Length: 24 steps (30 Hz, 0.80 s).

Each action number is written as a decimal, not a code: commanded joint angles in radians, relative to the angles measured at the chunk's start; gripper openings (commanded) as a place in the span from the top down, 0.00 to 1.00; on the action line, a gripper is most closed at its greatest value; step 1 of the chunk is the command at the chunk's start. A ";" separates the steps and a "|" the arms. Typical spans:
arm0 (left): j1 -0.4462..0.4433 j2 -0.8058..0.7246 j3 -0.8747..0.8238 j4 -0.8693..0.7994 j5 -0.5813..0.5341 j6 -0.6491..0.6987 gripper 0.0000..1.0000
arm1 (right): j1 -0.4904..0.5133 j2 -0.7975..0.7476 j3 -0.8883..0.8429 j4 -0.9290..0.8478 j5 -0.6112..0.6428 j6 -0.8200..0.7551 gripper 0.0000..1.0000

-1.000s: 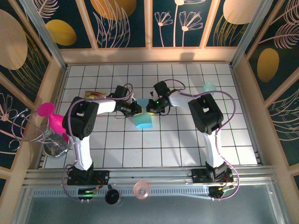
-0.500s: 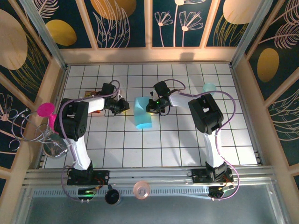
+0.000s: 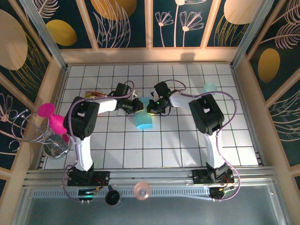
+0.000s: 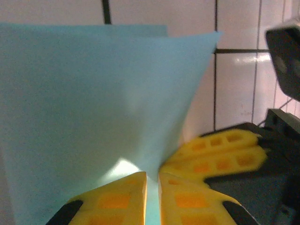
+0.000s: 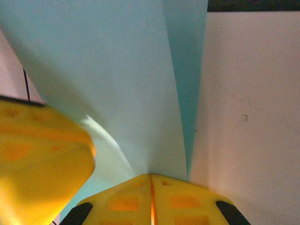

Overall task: Fold a paper plane with a square sheet of paper (pick it up from the middle)
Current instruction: First fold in half a square sheet of paper at the center of the table.

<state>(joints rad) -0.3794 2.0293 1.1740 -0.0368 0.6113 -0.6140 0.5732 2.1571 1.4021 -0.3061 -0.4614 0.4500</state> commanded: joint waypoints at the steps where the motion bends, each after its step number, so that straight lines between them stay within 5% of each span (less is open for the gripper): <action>1: 0.017 0.040 0.026 0.002 -0.017 0.000 0.85 | -0.021 0.178 -0.114 -0.196 0.334 -0.022 0.90; 13: 0.202 -0.020 -0.058 -0.064 -0.129 0.058 0.86 | -0.020 0.183 -0.123 -0.199 0.355 -0.022 0.90; 18: 0.181 -0.093 -0.043 -0.060 -0.098 0.046 0.85 | -0.020 0.181 -0.123 -0.198 0.354 -0.022 0.90; 24: 0.048 -0.073 0.017 -0.050 -0.069 0.021 0.85 | -0.020 0.187 -0.123 -0.197 0.352 -0.021 0.90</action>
<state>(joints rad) -0.2691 1.9503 1.1530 -0.0719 0.5251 -0.5880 0.5732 2.1567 1.3975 -0.2993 -0.4606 0.4500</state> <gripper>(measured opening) 0.148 0.096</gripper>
